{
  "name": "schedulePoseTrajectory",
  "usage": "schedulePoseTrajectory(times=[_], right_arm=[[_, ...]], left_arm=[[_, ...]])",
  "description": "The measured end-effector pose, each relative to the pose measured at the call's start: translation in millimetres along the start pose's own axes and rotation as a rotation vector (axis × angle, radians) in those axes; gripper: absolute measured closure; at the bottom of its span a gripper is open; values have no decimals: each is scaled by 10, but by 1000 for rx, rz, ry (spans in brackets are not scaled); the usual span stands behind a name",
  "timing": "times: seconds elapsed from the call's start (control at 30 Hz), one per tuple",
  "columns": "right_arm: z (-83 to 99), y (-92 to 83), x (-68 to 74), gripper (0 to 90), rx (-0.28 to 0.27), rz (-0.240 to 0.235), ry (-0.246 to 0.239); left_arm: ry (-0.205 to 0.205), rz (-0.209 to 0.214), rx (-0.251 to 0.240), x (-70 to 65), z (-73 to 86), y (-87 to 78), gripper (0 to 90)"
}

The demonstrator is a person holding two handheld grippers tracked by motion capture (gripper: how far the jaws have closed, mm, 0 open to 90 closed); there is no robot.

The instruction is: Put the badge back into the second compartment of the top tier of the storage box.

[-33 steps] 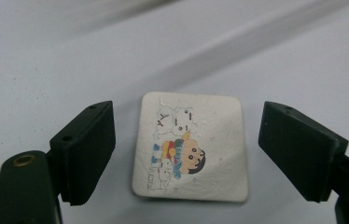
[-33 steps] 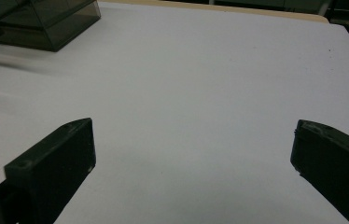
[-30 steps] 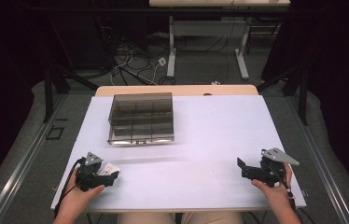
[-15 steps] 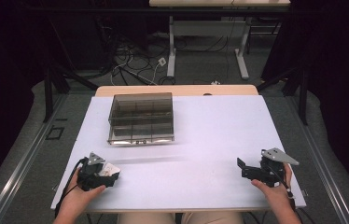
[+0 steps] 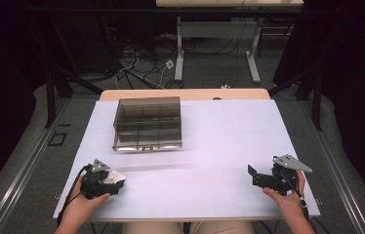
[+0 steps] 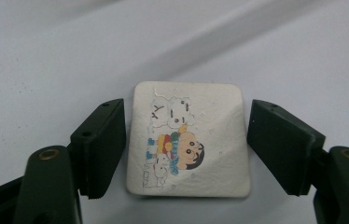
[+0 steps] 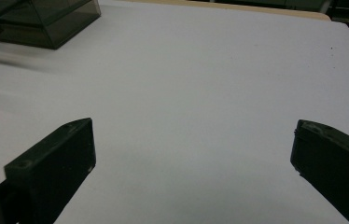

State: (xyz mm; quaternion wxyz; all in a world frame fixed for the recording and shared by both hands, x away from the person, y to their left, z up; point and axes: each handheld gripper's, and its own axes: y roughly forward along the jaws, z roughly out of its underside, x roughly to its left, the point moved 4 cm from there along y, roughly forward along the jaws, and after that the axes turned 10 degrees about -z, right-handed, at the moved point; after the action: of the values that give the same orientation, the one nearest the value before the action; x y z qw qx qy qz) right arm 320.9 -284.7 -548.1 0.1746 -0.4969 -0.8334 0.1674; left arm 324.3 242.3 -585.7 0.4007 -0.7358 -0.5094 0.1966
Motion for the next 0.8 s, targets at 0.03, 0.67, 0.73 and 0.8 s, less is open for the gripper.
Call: schedulePoseTrajectory(times=[0.03, 0.67, 0.73, 0.8], right_arm=[[0, 1, -5, 0, 1, 0, -5], [1, 6, 0, 0, -2, -5, -2], [3, 5, 0, 0, 3, -3, -2], [4, 10, -1, 0, 1, -4, -3]], left_arm=[[2, -1, -2, 4, -1, 0, 303], [-13, -11, -6, 10, 4, -2, 332], [-31, -5, -10, -1, -3, 7, 332], [-11, -11, -8, 13, -6, 5, 332]])
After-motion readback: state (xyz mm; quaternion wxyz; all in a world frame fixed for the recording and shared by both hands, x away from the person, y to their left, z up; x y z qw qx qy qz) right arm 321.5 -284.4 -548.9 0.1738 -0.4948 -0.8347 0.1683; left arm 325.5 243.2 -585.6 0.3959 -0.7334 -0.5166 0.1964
